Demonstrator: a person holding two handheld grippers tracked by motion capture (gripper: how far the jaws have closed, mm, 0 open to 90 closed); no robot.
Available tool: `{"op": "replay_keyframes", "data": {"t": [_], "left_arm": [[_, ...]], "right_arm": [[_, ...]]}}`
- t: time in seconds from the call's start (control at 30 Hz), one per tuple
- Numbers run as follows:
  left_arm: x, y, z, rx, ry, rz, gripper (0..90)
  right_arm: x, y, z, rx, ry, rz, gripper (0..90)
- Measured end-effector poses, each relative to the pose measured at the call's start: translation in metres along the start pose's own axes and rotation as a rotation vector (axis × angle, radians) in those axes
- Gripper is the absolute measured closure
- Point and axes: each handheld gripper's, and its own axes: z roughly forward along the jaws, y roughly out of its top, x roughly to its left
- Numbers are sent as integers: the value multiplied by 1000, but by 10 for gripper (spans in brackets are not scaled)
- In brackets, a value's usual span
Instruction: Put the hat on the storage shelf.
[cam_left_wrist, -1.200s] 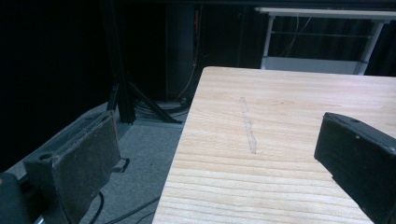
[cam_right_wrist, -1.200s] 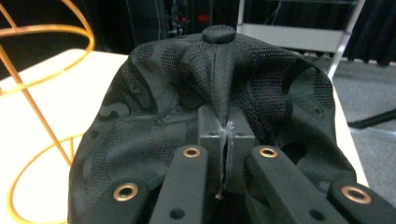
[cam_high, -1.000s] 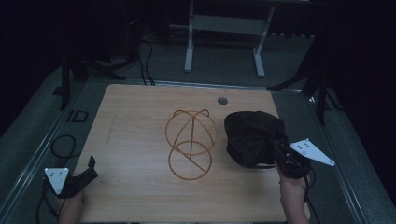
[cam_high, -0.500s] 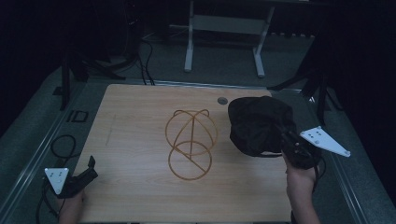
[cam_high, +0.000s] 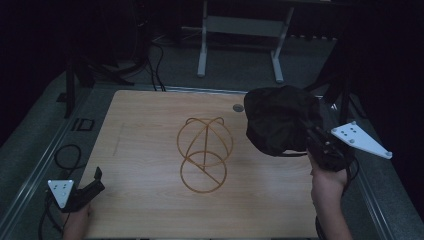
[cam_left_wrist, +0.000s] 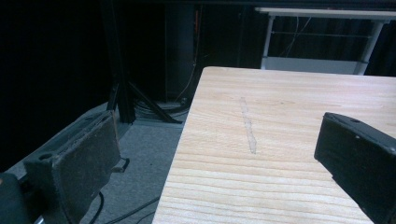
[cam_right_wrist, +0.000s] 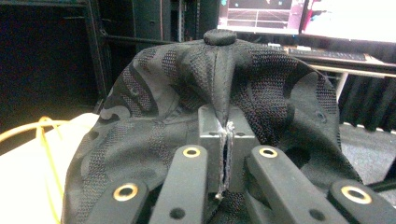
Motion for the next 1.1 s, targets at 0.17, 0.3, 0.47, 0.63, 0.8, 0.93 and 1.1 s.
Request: {"op": "replay_keyframes", "data": {"t": [0.17,0.3,0.47,0.63,0.8,0.93,1.1], "left_arm": [[0,0,0,1,0,1,6],[0,0,0,0,0,0,6],[0,0,0,1,1,0,6],[0,0,0,2,0,-1,6],[0,0,0,1,-1,-2,6],[0,0,0,0,-2,-2,6],[0,0,0,0,-3,-1,6]], "right_arm": [[6,14,-3,-32,0,-22,880],[7,19,-1,-35,14,-12,880],[13,23,1,-45,27,-15,880],[24,28,7,-54,56,-18,880],[34,30,11,-60,80,-23,880],[44,32,15,-60,103,-29,881],[60,33,22,-64,136,-37,880]]}}
